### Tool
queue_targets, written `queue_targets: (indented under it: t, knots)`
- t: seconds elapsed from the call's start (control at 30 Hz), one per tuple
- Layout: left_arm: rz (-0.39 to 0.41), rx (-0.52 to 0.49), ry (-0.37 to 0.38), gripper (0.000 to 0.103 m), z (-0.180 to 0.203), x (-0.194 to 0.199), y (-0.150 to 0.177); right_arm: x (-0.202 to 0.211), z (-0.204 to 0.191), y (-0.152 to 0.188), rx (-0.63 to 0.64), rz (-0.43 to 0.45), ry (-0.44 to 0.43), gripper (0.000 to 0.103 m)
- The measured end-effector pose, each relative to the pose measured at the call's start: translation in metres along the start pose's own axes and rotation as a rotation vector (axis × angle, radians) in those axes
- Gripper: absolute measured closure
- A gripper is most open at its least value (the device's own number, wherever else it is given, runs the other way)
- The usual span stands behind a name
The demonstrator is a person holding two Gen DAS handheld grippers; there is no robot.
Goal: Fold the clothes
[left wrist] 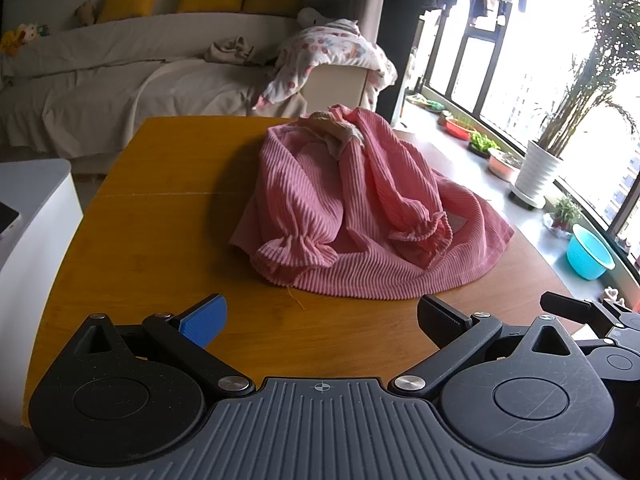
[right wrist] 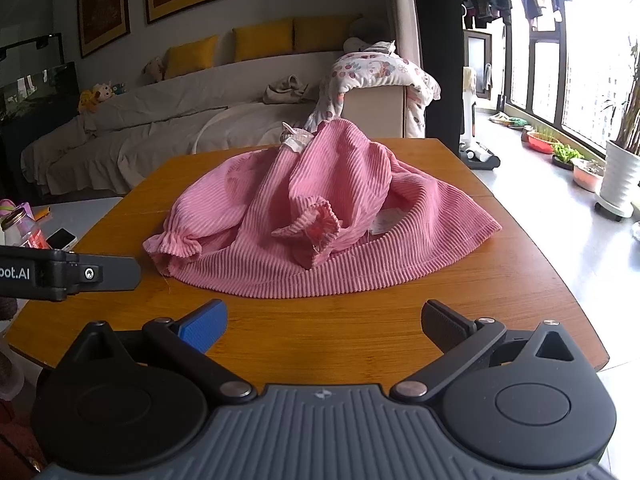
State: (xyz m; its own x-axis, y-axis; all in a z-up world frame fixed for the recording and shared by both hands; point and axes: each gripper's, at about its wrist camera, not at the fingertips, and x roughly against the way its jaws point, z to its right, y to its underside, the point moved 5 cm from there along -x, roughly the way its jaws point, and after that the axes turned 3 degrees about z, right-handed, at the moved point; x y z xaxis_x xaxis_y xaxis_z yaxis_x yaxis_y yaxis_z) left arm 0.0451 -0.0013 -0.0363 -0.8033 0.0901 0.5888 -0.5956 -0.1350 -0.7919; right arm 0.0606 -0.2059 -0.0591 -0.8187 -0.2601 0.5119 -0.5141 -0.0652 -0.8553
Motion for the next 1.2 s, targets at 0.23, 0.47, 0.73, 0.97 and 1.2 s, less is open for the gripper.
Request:
queue_targets:
  t: [0.23,0.47,0.73,0.97,1.2]
  knots:
    - [-0.005,0.003,-0.002,0.0,-0.001,0.0,0.0,0.0,0.0,0.001,-0.002,-0.001,0.0,0.0]
    - [-0.011,0.004,-0.005,0.0,-0.002,-0.002,0.0,0.0,0.002,-0.001,-0.005,0.0,0.001,0.0]
    - [-0.019,0.005,-0.009,0.0,-0.002,-0.004,0.001,-0.002,0.002,-0.002,-0.005,0.0,0.0,0.0]
    - [-0.024,0.004,-0.01,0.0,-0.002,-0.005,0.002,-0.003,0.004,-0.002,-0.007,-0.001,-0.001,0.0]
    - [-0.046,0.013,0.024,0.0,-0.006,-0.015,-0.005,-0.008,0.01,-0.01,-0.003,-0.001,-0.009,0.0]
